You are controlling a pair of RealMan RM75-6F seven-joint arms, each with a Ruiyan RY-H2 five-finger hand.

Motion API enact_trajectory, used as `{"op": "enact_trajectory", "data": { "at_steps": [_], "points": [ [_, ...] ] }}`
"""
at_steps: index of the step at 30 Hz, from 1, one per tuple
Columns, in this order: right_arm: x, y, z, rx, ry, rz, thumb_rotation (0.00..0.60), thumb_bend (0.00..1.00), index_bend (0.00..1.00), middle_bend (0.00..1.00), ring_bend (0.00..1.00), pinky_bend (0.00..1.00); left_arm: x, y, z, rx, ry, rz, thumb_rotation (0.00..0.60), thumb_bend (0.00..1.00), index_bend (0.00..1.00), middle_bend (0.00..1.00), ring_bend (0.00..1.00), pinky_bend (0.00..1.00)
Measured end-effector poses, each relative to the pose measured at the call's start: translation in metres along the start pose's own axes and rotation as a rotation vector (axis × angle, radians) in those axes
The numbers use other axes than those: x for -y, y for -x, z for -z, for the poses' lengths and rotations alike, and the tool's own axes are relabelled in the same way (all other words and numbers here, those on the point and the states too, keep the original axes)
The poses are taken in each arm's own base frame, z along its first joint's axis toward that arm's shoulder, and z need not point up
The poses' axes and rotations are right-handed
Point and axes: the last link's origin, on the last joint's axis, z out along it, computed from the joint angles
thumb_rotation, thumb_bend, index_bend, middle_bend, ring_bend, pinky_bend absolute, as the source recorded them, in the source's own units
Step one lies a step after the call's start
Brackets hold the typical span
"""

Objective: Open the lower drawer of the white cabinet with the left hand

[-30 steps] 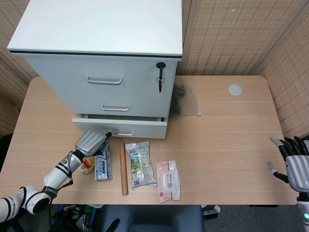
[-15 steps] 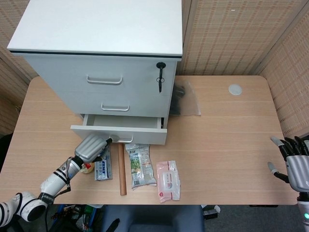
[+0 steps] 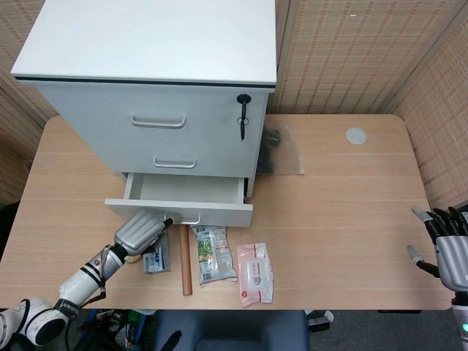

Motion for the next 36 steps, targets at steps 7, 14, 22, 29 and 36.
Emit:
{"op": "enact_trajectory", "data": {
  "at_steps": [7,14,22,29,36],
  "points": [
    [-0.001,0.000,0.001,0.000,0.002,0.000,0.600,0.25,0.17,0.26,0.15,0.08,-0.006,-0.002,0.009,0.010,0.014,-0.006,0.600,0.65,0.22,0.96,0.99,1.00],
    [-0.002,-0.001,0.002,-0.003,0.008,0.001,0.600,0.26,0.17,0.26,0.15,0.08,-0.011,0.000,0.018,0.028,0.027,-0.030,0.600,0.65,0.22,0.96,0.99,1.00],
    [-0.002,-0.001,0.003,-0.004,0.007,0.000,0.600,0.25,0.17,0.26,0.15,0.08,-0.018,0.002,0.028,0.051,0.045,-0.042,0.600,0.65,0.22,0.96,0.99,1.00],
    [-0.003,-0.002,0.004,-0.008,0.010,0.000,0.600,0.26,0.17,0.26,0.15,0.08,-0.024,0.002,0.036,0.056,0.062,-0.046,0.600,0.65,0.22,0.96,0.99,1.00],
    [-0.004,-0.003,0.006,-0.014,0.014,-0.003,0.600,0.26,0.17,0.26,0.15,0.08,-0.029,-0.004,0.045,0.015,0.077,-0.048,0.600,0.65,0.22,0.93,0.95,1.00]
  ]
}}
